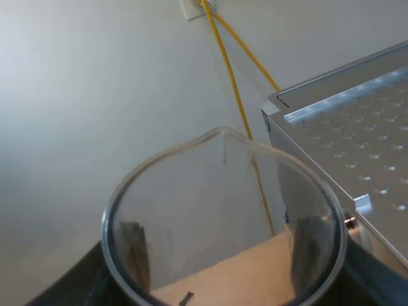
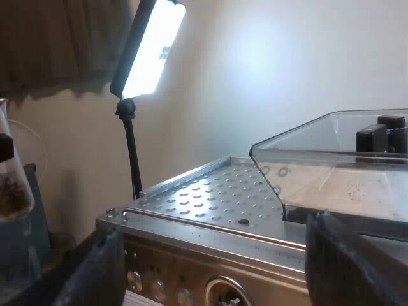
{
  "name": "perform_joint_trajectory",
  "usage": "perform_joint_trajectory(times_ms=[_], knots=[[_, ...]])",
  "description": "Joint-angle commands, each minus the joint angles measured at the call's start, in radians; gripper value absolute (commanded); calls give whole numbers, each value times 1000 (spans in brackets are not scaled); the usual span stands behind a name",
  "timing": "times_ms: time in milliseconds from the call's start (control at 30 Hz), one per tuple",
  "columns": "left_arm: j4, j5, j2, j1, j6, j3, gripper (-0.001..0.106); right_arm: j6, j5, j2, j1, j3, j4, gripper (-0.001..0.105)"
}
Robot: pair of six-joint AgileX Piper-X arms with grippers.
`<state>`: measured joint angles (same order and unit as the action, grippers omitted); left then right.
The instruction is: Pour the beans into the coffee machine
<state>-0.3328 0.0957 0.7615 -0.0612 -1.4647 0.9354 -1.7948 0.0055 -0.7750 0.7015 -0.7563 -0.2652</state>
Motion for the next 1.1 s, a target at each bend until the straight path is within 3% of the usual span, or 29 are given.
perform_joint_trajectory(times_ms=[33,233,500,833,1100], knots=[[-6,-17,12,-6,-1,37,37,-2,-5,8,4,-8,-15,62],[-22,-60,89,-76,-4,138,37,-2,-5,8,4,-8,-15,62],[-127,-163,257,-190,60,322,37,-2,-5,8,4,-8,-15,62],[-130,-197,423,-295,78,514,37,-2,-5,8,4,-8,-15,62],[-206,-228,570,-345,78,695,37,-2,-5,8,4,-8,-15,62]])
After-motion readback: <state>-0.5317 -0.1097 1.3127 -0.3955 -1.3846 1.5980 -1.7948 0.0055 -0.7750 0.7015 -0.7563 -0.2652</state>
